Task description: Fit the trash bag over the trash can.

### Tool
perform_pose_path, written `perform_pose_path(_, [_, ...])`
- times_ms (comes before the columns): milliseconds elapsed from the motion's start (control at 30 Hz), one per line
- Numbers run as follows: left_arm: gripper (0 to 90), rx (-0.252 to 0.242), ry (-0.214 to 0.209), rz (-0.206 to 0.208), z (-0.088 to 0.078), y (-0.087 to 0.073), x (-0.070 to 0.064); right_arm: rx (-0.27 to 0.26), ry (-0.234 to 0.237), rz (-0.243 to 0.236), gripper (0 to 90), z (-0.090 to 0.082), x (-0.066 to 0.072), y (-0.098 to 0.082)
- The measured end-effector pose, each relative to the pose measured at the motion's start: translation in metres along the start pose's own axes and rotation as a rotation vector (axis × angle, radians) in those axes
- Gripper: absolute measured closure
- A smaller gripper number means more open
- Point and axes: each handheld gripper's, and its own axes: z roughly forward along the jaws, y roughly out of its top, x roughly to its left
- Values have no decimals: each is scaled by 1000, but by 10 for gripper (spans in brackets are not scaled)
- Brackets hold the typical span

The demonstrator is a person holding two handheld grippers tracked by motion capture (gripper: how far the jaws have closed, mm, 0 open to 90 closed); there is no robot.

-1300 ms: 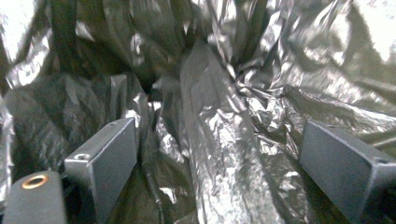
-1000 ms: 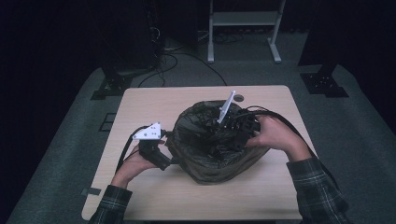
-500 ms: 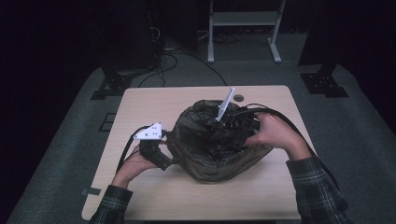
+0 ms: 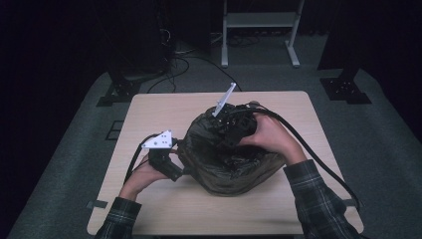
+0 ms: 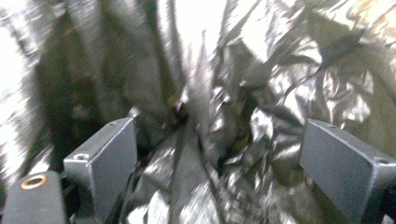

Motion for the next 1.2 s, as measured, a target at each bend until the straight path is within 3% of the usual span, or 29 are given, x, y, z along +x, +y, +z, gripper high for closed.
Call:
perform_pose_path(133, [0,4,-3,6,0,0,0,27,-49,27,102,12,-7,4])
perform_pose_path(300, [0,4,-7,3,1,0,0,47,-63,28,100,23,-11,14])
perform_pose_path(600, [0,4,-8,1,1,-1,0,7,-75,72,100,30,-24,16])
perform_pose_path(700, [0,5,-6,1,1,-1,1,-4,-76,67,99,27,-21,16])
perform_pose_path(833, [0,8,-4,4,0,0,1,-38,-46,43,99,20,-6,18])
perform_pose_path(967, [0,3,-7,4,0,0,0,-82,13,0,99,18,9,21])
perform_pose_path(1200, [0,4,-13,4,0,0,0,-45,54,-32,99,37,20,32])
